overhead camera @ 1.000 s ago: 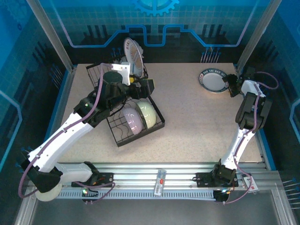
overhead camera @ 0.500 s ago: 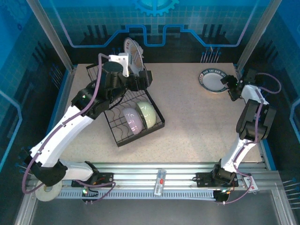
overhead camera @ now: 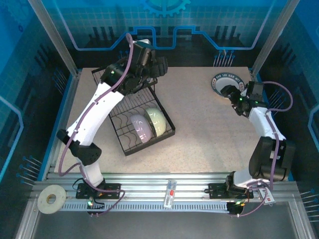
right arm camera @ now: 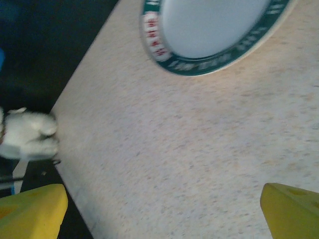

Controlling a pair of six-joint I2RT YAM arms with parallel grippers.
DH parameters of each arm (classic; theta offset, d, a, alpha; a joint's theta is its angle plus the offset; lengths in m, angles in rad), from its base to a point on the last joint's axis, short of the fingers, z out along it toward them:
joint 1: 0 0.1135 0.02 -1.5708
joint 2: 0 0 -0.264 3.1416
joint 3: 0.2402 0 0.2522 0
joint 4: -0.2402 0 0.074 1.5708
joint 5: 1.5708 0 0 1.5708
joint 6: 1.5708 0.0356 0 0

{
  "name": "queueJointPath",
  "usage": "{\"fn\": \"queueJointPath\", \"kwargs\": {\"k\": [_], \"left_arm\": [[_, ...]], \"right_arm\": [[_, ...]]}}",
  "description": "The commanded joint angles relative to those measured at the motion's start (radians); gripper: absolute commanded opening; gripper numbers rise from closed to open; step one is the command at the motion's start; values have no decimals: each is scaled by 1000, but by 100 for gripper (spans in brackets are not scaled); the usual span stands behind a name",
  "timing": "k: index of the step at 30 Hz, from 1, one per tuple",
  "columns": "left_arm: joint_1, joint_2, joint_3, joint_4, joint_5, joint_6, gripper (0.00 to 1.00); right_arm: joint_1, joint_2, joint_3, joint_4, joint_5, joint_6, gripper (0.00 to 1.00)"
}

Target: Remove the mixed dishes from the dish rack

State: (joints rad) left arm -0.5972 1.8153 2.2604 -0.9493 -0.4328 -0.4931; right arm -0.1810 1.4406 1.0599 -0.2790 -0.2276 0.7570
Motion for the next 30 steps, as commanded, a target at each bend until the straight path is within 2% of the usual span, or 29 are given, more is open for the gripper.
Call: {"fn": "queueJointPath", "kwargs": {"k": [1,5,10,17,30], "left_arm": [[24,44,74,-90,-61,-46,83],[56,101,138,-104,-47,-55,79],[76,148,172,-98,-44,-43,76],[86,165,174,-57,-43,-31,71],[95,235,234,-47,-46,-20,58]], "right_arm": [[88,-89,6,-50,36,-52,100],[189,-148,12,-88,53,-68,100],[262,-177,9,-124,50,-82,100],[304,-173,24,-158,24,-107,100],[317,-143,38,-190,-7,-120,100]]}}
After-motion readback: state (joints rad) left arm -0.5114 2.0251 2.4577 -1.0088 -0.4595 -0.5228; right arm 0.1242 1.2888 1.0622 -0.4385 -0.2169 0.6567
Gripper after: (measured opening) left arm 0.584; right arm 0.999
